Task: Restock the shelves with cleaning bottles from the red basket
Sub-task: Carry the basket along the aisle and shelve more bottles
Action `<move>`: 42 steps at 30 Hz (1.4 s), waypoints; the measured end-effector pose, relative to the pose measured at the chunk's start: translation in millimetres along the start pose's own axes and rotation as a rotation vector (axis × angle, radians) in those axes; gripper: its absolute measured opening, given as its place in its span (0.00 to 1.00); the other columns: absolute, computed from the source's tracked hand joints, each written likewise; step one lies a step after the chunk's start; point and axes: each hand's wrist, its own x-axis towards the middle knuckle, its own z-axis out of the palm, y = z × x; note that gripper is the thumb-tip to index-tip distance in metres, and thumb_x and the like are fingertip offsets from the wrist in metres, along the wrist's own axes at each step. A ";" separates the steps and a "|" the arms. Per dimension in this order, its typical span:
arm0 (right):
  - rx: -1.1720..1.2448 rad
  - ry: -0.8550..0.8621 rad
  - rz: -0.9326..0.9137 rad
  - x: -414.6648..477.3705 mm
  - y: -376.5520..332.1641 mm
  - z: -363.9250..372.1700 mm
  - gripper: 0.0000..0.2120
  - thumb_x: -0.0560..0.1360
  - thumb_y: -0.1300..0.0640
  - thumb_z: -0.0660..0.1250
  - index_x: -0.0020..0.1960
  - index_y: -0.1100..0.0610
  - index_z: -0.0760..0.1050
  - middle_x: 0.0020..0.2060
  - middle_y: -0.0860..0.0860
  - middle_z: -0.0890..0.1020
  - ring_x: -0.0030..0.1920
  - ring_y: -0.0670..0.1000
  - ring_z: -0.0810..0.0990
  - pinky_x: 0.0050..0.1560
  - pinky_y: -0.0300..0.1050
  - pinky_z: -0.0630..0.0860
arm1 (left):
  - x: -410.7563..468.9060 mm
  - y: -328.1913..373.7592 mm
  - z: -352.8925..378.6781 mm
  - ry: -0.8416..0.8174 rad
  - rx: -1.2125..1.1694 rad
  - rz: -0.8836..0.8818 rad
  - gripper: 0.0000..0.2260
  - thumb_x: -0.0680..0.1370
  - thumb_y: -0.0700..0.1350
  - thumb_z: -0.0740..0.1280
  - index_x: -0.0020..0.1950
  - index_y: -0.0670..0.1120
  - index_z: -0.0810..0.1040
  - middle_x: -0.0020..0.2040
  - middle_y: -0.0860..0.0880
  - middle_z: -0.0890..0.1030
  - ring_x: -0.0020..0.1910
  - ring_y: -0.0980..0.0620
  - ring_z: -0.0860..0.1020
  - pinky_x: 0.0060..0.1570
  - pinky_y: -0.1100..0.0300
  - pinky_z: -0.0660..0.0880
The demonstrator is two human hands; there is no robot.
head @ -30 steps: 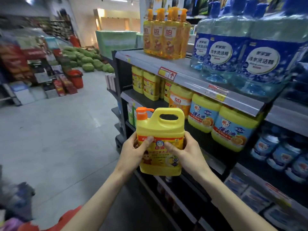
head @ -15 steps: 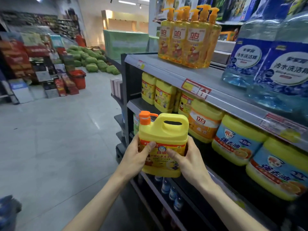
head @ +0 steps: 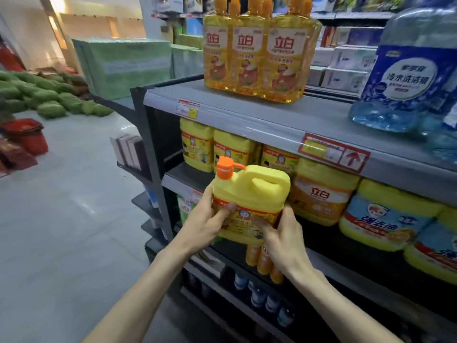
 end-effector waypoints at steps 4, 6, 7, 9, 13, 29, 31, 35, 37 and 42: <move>-0.084 0.143 -0.012 11.4 2.9 7.2 0.13 0.80 0.43 0.72 0.57 0.33 0.68 0.51 0.44 0.85 0.52 0.50 0.85 0.52 0.58 0.82 | 25.9 -10.4 -6.8 -0.042 0.021 0.095 0.27 0.84 0.53 0.69 0.81 0.61 0.63 0.72 0.62 0.77 0.72 0.61 0.75 0.69 0.55 0.76; -0.069 0.158 -0.003 19.3 1.8 8.1 0.19 0.81 0.47 0.72 0.63 0.31 0.67 0.54 0.41 0.84 0.54 0.49 0.84 0.55 0.56 0.82 | 38.6 -14.3 -5.1 -0.023 0.021 0.121 0.25 0.84 0.51 0.69 0.80 0.60 0.66 0.70 0.61 0.79 0.70 0.59 0.77 0.68 0.54 0.77; -0.069 0.157 0.018 23.2 4.9 8.7 0.23 0.82 0.49 0.71 0.69 0.33 0.65 0.57 0.41 0.84 0.56 0.49 0.83 0.58 0.55 0.81 | 44.9 -17.6 -3.3 -0.017 0.010 0.123 0.23 0.84 0.49 0.69 0.78 0.59 0.68 0.68 0.60 0.80 0.68 0.58 0.78 0.68 0.51 0.78; -0.118 0.167 0.042 31.0 11.9 8.6 0.31 0.83 0.55 0.70 0.80 0.45 0.58 0.65 0.47 0.80 0.63 0.50 0.79 0.65 0.54 0.78 | 57.0 -22.3 1.9 -0.014 -0.016 0.129 0.21 0.84 0.50 0.70 0.77 0.55 0.70 0.67 0.57 0.82 0.67 0.54 0.80 0.67 0.44 0.79; -0.191 0.244 0.105 48.0 25.8 15.6 0.38 0.83 0.52 0.69 0.85 0.50 0.51 0.79 0.53 0.69 0.76 0.57 0.71 0.75 0.59 0.71 | 81.4 -27.4 9.9 -0.011 -0.039 0.121 0.25 0.84 0.45 0.71 0.80 0.47 0.69 0.69 0.54 0.82 0.70 0.52 0.79 0.70 0.44 0.76; -0.188 0.371 0.141 66.3 24.0 23.4 0.35 0.83 0.41 0.66 0.85 0.48 0.57 0.72 0.51 0.79 0.70 0.57 0.78 0.71 0.58 0.76 | 122.2 -43.1 34.4 0.025 -0.125 -0.008 0.33 0.76 0.66 0.69 0.79 0.57 0.71 0.70 0.54 0.82 0.68 0.51 0.81 0.65 0.45 0.80; -0.137 0.360 0.148 55.7 32.0 27.1 0.34 0.83 0.45 0.67 0.85 0.48 0.58 0.69 0.45 0.80 0.68 0.54 0.80 0.69 0.59 0.77 | 116.8 -48.1 35.8 0.008 -0.134 -0.022 0.35 0.76 0.64 0.70 0.82 0.57 0.68 0.73 0.55 0.79 0.70 0.55 0.79 0.67 0.49 0.79; -0.029 0.259 0.214 36.1 46.8 33.8 0.36 0.81 0.48 0.69 0.85 0.43 0.58 0.72 0.41 0.76 0.71 0.48 0.77 0.73 0.59 0.75 | 106.2 -64.8 34.0 -0.024 -0.176 -0.046 0.36 0.79 0.55 0.74 0.84 0.56 0.64 0.79 0.54 0.73 0.77 0.54 0.73 0.73 0.43 0.75; -0.003 0.205 0.251 30.5 48.2 35.8 0.36 0.82 0.53 0.70 0.84 0.40 0.57 0.75 0.41 0.75 0.74 0.47 0.74 0.75 0.58 0.73 | 100.8 -66.6 31.5 -0.042 -0.163 -0.037 0.30 0.82 0.50 0.72 0.83 0.55 0.66 0.78 0.55 0.74 0.76 0.54 0.73 0.73 0.44 0.74; -0.049 0.193 0.253 30.1 52.8 36.0 0.39 0.79 0.49 0.69 0.85 0.40 0.55 0.78 0.42 0.71 0.78 0.47 0.69 0.77 0.57 0.71 | 93.7 -73.5 31.4 -0.049 -0.096 -0.036 0.27 0.85 0.41 0.68 0.83 0.54 0.66 0.74 0.61 0.76 0.71 0.65 0.75 0.71 0.57 0.76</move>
